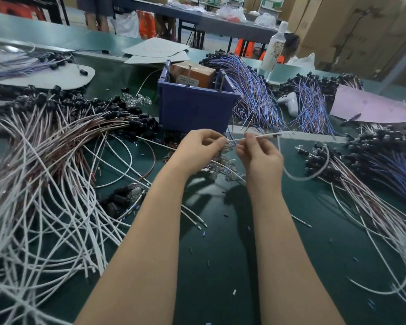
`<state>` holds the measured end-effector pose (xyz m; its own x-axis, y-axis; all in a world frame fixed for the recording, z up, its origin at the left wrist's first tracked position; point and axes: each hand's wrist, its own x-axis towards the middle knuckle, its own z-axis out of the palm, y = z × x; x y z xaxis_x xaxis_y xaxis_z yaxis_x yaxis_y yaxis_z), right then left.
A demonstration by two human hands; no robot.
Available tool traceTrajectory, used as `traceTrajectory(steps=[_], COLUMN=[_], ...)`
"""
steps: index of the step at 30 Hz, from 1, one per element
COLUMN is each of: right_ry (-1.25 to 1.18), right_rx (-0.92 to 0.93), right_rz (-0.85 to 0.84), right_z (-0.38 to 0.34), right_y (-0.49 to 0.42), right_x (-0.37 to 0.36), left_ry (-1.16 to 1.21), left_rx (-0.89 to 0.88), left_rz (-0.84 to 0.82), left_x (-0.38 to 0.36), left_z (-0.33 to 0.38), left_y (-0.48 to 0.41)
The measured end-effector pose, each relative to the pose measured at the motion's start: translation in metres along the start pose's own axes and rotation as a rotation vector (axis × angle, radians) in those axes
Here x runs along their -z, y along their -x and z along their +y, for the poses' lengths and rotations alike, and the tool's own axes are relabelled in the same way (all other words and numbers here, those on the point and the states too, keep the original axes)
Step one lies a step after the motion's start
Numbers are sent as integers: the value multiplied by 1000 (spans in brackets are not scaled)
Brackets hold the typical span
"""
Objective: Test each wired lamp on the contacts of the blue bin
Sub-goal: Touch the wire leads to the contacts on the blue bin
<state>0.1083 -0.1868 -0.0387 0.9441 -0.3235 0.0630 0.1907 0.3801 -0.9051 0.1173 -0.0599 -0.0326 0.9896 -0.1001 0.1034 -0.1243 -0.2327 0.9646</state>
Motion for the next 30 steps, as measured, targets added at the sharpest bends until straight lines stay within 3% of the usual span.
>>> traceTrajectory(steps=[4, 11, 14, 18, 24, 30], right_ry=[-98, -108, -99, -68, 20, 56], right_rx=[31, 31, 41, 26, -61, 16], right_rz=[118, 172, 191, 168, -30, 61], right_z=[-1, 1, 0, 2, 11, 10], right_y=[-3, -5, -5, -5, -2, -5], right_x=[5, 7, 8, 8, -2, 3], left_ry=[25, 8, 123, 208, 304, 322], left_rx=[8, 106, 179, 177, 153, 273], left_rz=[-43, 61, 77, 51, 19, 162], left_x=[-3, 6, 8, 4, -8, -1], left_z=[2, -2, -2, 0, 3, 0], left_y=[2, 3, 2, 3, 4, 1])
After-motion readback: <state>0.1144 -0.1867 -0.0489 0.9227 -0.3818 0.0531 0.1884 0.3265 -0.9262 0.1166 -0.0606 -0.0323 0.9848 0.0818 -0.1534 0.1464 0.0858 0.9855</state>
